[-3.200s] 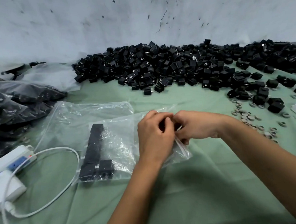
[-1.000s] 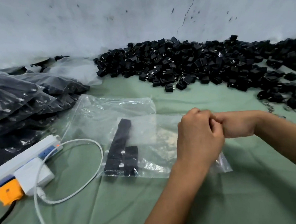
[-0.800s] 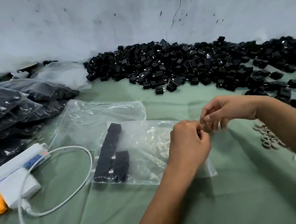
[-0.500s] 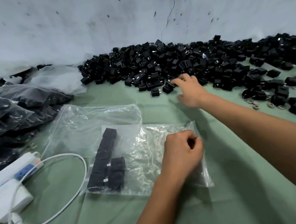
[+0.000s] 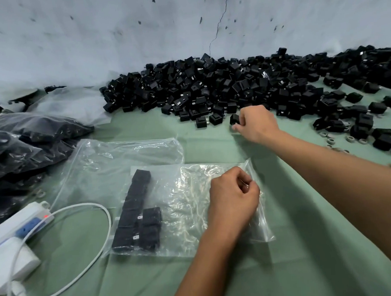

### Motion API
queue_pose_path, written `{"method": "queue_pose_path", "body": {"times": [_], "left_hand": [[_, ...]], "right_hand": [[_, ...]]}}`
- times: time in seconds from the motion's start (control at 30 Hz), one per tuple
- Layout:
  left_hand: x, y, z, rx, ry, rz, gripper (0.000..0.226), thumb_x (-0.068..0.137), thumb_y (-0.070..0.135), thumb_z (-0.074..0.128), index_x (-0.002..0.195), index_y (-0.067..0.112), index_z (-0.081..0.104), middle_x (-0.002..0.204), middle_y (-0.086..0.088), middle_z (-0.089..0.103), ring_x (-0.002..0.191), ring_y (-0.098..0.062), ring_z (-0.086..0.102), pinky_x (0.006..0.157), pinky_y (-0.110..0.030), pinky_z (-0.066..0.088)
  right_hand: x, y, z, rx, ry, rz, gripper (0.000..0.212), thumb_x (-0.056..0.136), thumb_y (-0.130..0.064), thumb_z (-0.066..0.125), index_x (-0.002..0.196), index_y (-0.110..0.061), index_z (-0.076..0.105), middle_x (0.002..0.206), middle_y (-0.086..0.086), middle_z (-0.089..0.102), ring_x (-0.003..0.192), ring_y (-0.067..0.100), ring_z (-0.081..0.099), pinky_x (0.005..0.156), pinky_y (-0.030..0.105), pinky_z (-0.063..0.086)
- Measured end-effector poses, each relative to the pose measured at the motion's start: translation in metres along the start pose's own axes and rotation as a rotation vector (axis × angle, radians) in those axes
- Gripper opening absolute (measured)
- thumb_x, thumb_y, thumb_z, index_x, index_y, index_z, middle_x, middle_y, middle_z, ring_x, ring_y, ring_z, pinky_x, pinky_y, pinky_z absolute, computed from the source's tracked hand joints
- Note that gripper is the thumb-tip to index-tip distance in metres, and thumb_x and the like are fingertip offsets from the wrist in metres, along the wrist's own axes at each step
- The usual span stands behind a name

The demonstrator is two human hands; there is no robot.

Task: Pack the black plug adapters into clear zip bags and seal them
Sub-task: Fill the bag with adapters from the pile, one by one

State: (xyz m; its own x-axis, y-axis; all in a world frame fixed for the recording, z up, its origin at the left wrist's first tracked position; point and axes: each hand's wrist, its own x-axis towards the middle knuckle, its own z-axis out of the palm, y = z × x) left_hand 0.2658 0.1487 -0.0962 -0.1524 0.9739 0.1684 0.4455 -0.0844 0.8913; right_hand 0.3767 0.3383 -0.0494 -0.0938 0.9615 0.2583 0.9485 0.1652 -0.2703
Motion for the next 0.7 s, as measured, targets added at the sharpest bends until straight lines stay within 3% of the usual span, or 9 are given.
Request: {"method": "queue_pose_path", "body": {"times": [0.07, 0.13, 0.2, 0.27, 0.33, 0.43, 0.57, 0.7], "left_hand": [[-0.001, 0.002, 0.000, -0.006, -0.005, -0.007, 0.005, 0.074, 0.034, 0.060, 0.078, 0.031, 0.058, 0.058, 0.010, 0.059, 0.056, -0.008, 0.056, 0.060, -0.028, 0.052], [-0.002, 0.004, 0.000, -0.021, -0.012, -0.009, 0.010, 0.074, 0.032, 0.059, 0.084, 0.034, 0.055, 0.058, 0.008, 0.058, 0.056, -0.009, 0.056, 0.060, -0.032, 0.054], [-0.003, 0.006, 0.000, -0.030, -0.012, -0.003, 0.014, 0.076, 0.029, 0.059, 0.087, 0.034, 0.054, 0.059, 0.007, 0.058, 0.056, -0.008, 0.056, 0.059, -0.031, 0.052], [-0.004, 0.005, -0.002, -0.039, -0.012, -0.001, 0.016, 0.077, 0.027, 0.060, 0.090, 0.034, 0.054, 0.059, 0.006, 0.059, 0.057, -0.008, 0.056, 0.061, -0.030, 0.051], [-0.005, 0.007, -0.003, -0.048, -0.018, -0.006, 0.018, 0.077, 0.028, 0.059, 0.093, 0.035, 0.053, 0.061, 0.004, 0.061, 0.061, -0.011, 0.058, 0.064, -0.034, 0.053], [-0.005, 0.009, -0.005, -0.041, -0.035, -0.019, 0.026, 0.078, 0.030, 0.058, 0.099, 0.039, 0.048, 0.064, 0.003, 0.064, 0.065, -0.012, 0.061, 0.066, -0.037, 0.054], [-0.006, 0.010, -0.006, -0.031, -0.039, -0.033, 0.031, 0.080, 0.030, 0.057, 0.104, 0.040, 0.041, 0.066, 0.003, 0.064, 0.065, -0.009, 0.060, 0.065, -0.036, 0.052], [-0.006, 0.014, -0.006, -0.023, -0.030, -0.044, 0.029, 0.087, 0.023, 0.053, 0.107, 0.040, 0.040, 0.071, 0.002, 0.064, 0.068, -0.012, 0.060, 0.066, -0.040, 0.052]], "right_hand": [[-0.005, 0.007, -0.003, 0.010, 0.135, 0.050, 0.036, 0.088, -0.049, 0.075, 0.076, -0.017, 0.063, 0.086, 0.007, 0.069, 0.088, 0.032, 0.065, 0.071, 0.034, 0.046], [-0.007, 0.010, 0.000, 0.043, 0.150, 0.010, 0.035, 0.086, -0.051, 0.076, 0.095, -0.020, 0.064, 0.104, 0.005, 0.065, 0.101, 0.028, 0.059, 0.082, 0.038, 0.048], [-0.009, 0.011, 0.004, -0.019, -0.066, -0.113, 0.053, 0.090, -0.045, 0.073, 0.135, -0.023, 0.056, 0.139, 0.007, 0.050, 0.127, 0.031, 0.044, 0.106, 0.045, 0.044], [-0.011, 0.008, 0.006, -0.081, -0.232, -0.248, 0.053, 0.100, -0.034, 0.062, 0.151, -0.027, 0.048, 0.157, 0.006, 0.038, 0.136, 0.035, 0.034, 0.117, 0.046, 0.033], [-0.015, 0.005, 0.006, -0.050, -0.242, -0.311, 0.039, 0.103, -0.024, 0.055, 0.142, -0.023, 0.060, 0.152, 0.008, 0.045, 0.132, 0.035, 0.042, 0.115, 0.041, 0.034], [-0.026, 0.000, -0.002, 0.060, -0.193, -0.236, 0.029, 0.099, -0.011, 0.060, 0.124, -0.021, 0.070, 0.127, 0.008, 0.057, 0.115, 0.031, 0.057, 0.102, 0.037, 0.046], [-0.057, 0.009, -0.028, 0.362, -0.162, -0.093, 0.040, 0.087, -0.016, 0.079, 0.124, -0.024, 0.064, 0.109, 0.000, 0.068, 0.084, 0.017, 0.062, 0.077, 0.028, 0.047], [-0.093, 0.022, -0.075, 0.604, -0.349, -0.073, 0.028, 0.078, -0.014, 0.087, 0.101, -0.023, 0.076, 0.092, -0.005, 0.077, 0.060, 0.005, 0.058, 0.062, 0.026, 0.047]]}}
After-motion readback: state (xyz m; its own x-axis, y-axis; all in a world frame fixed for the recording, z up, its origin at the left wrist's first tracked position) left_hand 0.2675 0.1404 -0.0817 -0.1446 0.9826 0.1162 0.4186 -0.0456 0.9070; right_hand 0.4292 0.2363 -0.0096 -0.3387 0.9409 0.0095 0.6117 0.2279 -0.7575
